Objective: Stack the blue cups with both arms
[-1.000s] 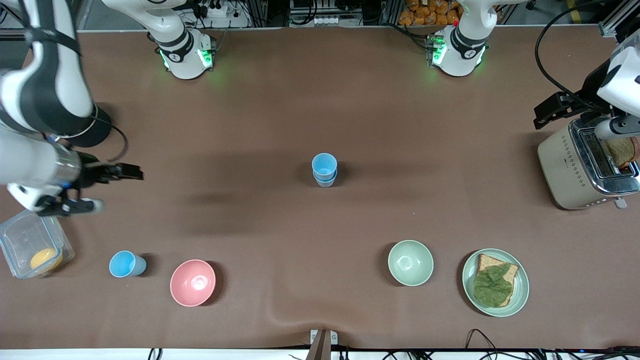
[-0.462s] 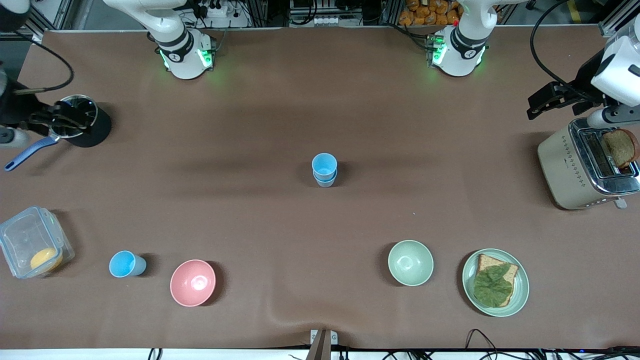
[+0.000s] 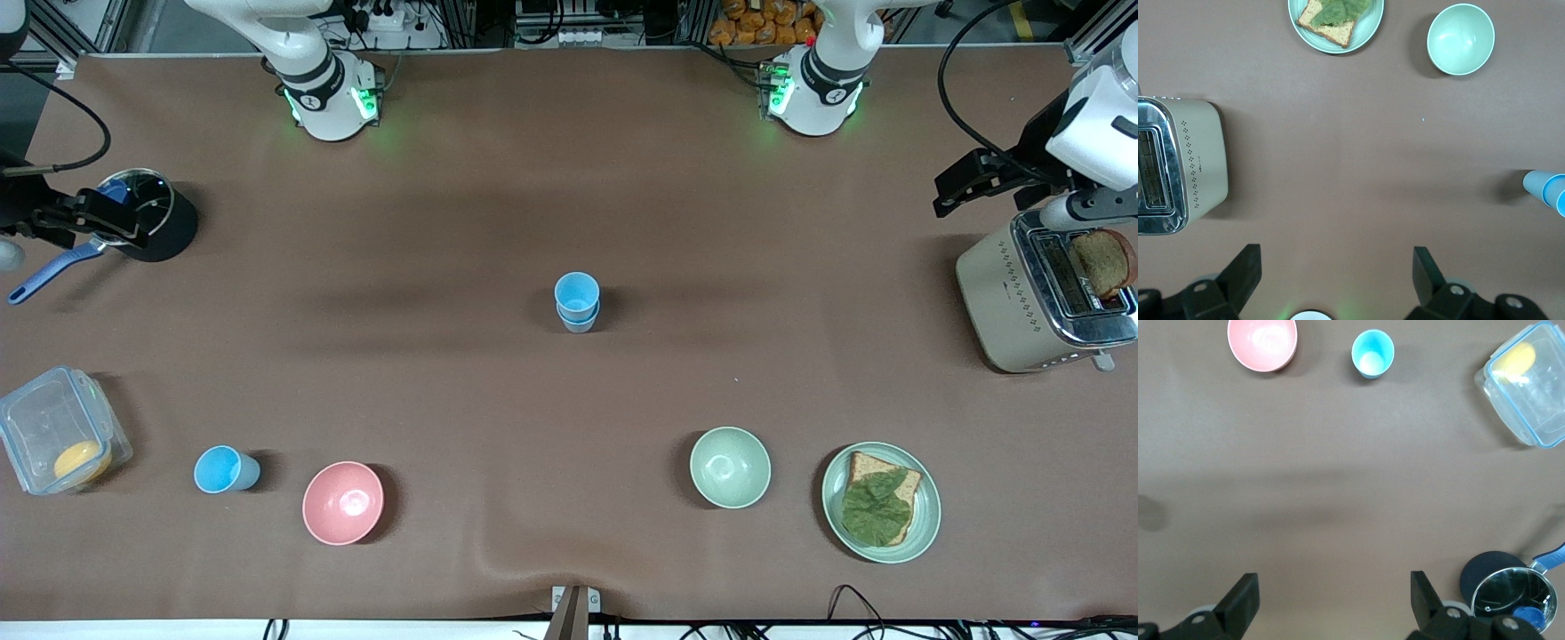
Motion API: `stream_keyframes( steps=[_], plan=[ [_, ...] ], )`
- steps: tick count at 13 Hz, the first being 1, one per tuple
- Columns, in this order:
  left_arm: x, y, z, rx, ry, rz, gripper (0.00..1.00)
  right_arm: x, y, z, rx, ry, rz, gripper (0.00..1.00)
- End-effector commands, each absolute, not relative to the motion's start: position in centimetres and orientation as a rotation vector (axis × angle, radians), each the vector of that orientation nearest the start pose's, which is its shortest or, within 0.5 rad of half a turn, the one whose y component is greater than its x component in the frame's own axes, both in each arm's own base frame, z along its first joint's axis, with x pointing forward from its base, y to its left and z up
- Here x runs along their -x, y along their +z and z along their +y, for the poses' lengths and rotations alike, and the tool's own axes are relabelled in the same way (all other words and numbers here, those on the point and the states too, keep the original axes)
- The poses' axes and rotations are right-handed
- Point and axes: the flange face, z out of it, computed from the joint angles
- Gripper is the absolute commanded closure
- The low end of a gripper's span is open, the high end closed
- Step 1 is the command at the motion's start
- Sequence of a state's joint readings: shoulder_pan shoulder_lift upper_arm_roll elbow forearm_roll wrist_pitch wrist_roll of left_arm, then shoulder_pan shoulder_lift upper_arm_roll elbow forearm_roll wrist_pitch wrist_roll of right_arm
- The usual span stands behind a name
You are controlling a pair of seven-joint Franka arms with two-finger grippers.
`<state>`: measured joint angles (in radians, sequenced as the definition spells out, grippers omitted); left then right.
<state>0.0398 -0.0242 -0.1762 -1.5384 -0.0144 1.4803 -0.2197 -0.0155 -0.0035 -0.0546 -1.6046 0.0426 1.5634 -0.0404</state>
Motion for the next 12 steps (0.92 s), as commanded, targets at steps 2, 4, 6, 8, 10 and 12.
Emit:
stream_keyframes(
  steps=[2,4,6,8,10,12],
  plan=[
    [-52.9,64.6,-7.7,3.156,0.043,-0.145,0.00,-55.4,63.6,-3.8,3.084,-0.019,0.064,0.00],
    [-52.8,64.6,-8.0,3.155,0.045,-0.138,0.00,-55.3,63.6,-3.4,3.089,-0.002,0.064,0.00],
    [-52.8,64.6,-7.8,3.155,0.045,-0.143,0.00,-55.0,63.4,-3.3,3.099,0.030,0.057,0.00],
    [-52.9,64.4,-7.7,3.155,0.050,-0.145,0.00,-54.7,63.3,-3.4,3.100,0.063,0.061,0.00],
    [-53.0,64.3,-7.6,3.152,0.049,-0.148,0.00,-54.5,63.2,-3.6,3.100,0.082,0.066,0.00],
    [-53.3,64.1,-7.7,3.153,0.056,-0.124,0.00,-54.3,63.2,-3.5,3.108,0.086,0.062,0.00]
  ],
)
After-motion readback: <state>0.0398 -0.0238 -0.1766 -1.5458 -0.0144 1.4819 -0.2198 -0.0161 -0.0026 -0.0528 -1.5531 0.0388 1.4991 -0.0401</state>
